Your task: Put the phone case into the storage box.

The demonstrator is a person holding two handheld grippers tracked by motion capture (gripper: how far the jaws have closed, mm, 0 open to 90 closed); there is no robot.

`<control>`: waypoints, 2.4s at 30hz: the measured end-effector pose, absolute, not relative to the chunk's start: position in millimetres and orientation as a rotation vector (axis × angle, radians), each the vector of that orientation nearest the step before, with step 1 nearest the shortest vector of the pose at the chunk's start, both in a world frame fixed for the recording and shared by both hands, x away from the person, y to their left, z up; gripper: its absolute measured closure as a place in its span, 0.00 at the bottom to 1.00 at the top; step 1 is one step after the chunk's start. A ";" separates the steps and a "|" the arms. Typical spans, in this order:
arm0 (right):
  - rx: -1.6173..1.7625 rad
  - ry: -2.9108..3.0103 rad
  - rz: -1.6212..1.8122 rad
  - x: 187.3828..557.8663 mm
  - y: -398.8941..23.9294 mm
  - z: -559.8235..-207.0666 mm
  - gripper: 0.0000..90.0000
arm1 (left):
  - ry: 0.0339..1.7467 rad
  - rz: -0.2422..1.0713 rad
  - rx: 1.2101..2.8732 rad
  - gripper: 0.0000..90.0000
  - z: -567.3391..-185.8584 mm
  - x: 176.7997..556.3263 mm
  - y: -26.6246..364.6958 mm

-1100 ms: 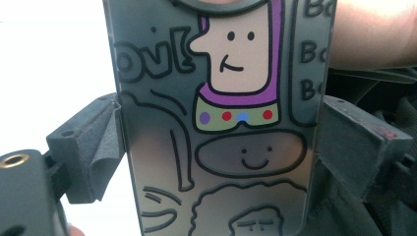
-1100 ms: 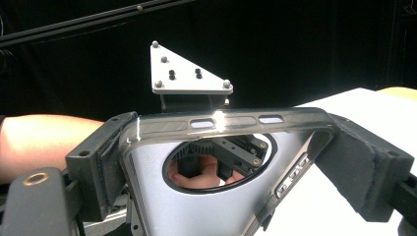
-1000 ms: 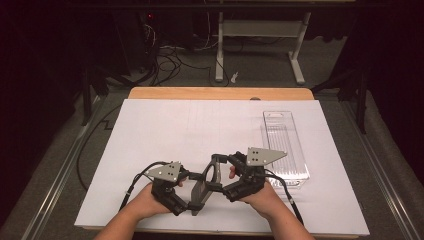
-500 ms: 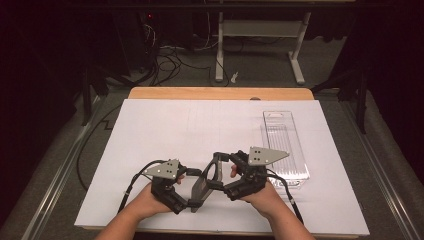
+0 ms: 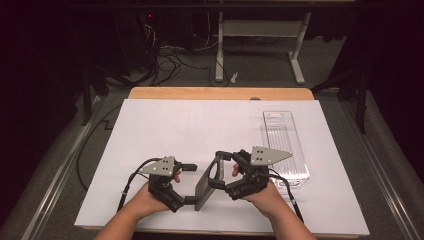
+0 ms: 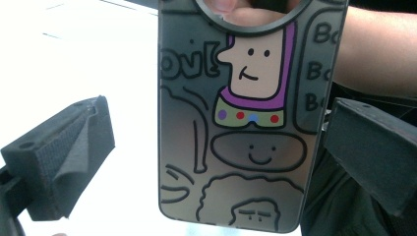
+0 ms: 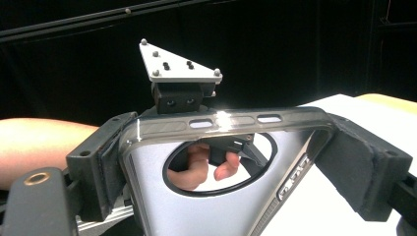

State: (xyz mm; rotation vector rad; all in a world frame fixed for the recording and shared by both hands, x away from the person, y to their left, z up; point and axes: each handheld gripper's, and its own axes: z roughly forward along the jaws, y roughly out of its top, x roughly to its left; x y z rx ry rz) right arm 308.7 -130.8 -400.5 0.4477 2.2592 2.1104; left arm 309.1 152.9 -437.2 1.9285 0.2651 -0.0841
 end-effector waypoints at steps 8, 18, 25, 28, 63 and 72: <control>0.465 2.242 2.093 308.4 -133.4 -399.4 0.16 | 0.307 -0.050 1.913 0.00 -434.0 311.1 160.1; 0.485 2.221 2.065 308.3 -138.1 -399.1 0.16 | 0.434 0.061 1.931 0.00 -431.1 311.5 183.2; 0.498 2.207 2.038 307.3 -139.8 -398.5 0.16 | 0.571 0.175 1.933 0.00 -435.1 308.4 206.0; 0.507 2.199 2.022 306.8 -140.3 -398.5 0.16 | 0.614 0.218 1.919 0.00 -438.3 308.6 213.1; 0.616 2.009 1.792 289.5 -185.2 -384.7 0.16 | 0.751 0.347 1.872 0.01 -445.4 303.6 230.3; 0.657 1.971 1.748 287.8 -190.8 -386.4 0.16 | 0.757 0.360 1.863 0.01 -444.5 302.9 232.3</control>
